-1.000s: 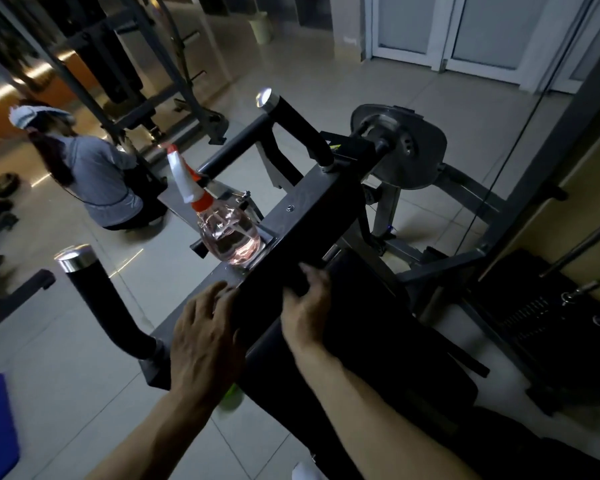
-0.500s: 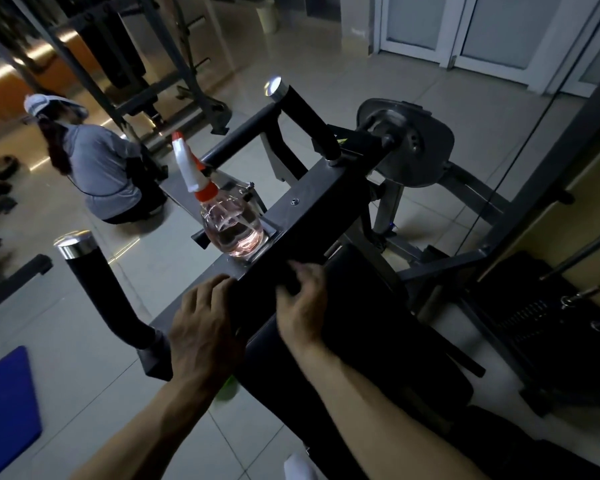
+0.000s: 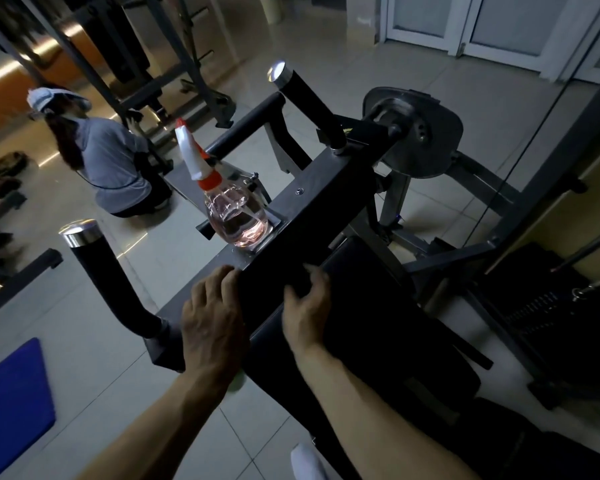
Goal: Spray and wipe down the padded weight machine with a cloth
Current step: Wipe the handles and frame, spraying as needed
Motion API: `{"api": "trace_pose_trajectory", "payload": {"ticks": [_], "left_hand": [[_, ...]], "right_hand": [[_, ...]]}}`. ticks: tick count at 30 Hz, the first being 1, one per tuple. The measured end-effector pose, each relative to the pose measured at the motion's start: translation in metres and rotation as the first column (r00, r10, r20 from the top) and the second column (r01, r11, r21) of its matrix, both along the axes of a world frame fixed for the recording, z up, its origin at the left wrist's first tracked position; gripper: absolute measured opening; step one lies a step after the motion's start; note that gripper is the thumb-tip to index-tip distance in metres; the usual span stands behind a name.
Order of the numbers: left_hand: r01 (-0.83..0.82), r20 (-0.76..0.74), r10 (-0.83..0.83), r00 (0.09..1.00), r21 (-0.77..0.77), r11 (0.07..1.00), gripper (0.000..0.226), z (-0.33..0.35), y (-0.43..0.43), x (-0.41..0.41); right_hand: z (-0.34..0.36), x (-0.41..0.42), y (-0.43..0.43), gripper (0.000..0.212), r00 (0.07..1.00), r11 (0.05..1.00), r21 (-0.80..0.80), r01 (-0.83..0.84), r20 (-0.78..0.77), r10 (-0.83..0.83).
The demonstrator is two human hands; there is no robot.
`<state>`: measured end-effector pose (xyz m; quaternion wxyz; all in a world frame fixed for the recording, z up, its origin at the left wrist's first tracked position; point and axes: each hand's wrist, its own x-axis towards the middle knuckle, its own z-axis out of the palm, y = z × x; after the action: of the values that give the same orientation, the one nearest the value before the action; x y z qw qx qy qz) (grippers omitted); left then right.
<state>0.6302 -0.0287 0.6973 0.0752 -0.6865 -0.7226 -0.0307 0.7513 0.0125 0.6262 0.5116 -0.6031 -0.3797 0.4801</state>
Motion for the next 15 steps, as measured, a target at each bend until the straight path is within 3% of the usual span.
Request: {"api": "trace_pose_trajectory", "payload": {"ticks": [2, 4, 6, 8, 10, 13, 15], "left_hand": [[0.005, -0.008, -0.005, 1.0, 0.006, 1.0, 0.083, 0.0, -0.002, 0.0], [0.017, -0.013, -0.017, 1.0, 0.022, 1.0, 0.082, 0.001, -0.003, 0.001], [0.022, -0.018, -0.022, 1.0, 0.032, 0.999, 0.081, 0.002, -0.003, 0.002], [0.025, -0.024, -0.024, 0.999, 0.034, 0.999, 0.08, 0.002, -0.003, 0.001], [0.024, -0.023, -0.023, 0.999, 0.041, 0.999, 0.078, 0.002, -0.003, 0.001], [0.035, -0.011, -0.035, 0.999, 0.054, 0.998, 0.077, 0.004, -0.001, 0.004], [0.027, -0.017, -0.027, 1.0, 0.048, 0.998, 0.078, 0.002, 0.0, 0.004]], "right_hand": [[-0.006, -0.004, -0.022, 0.047, 0.994, 0.995, 0.009, -0.104, 0.028, 0.104], [-0.008, 0.008, -0.007, 0.049, 0.992, 0.995, -0.028, -0.097, -0.089, 0.094], [-0.003, 0.03, 0.033, 0.057, 0.977, 0.983, -0.172, 0.07, -0.188, -0.102], [0.006, 0.054, 0.072, 0.064, 0.897, 0.917, -0.355, 0.183, -0.322, -0.303], [0.009, 0.06, 0.083, 0.065, 0.879, 0.887, -0.426, 0.178, -0.336, -0.338], [0.008, 0.031, 0.04, 0.051, 0.896, 0.889, -0.429, 0.159, -0.316, -0.313], [-0.002, -0.003, -0.005, 0.034, 0.879, 0.888, -0.46, 0.016, -0.417, -0.232]]}}
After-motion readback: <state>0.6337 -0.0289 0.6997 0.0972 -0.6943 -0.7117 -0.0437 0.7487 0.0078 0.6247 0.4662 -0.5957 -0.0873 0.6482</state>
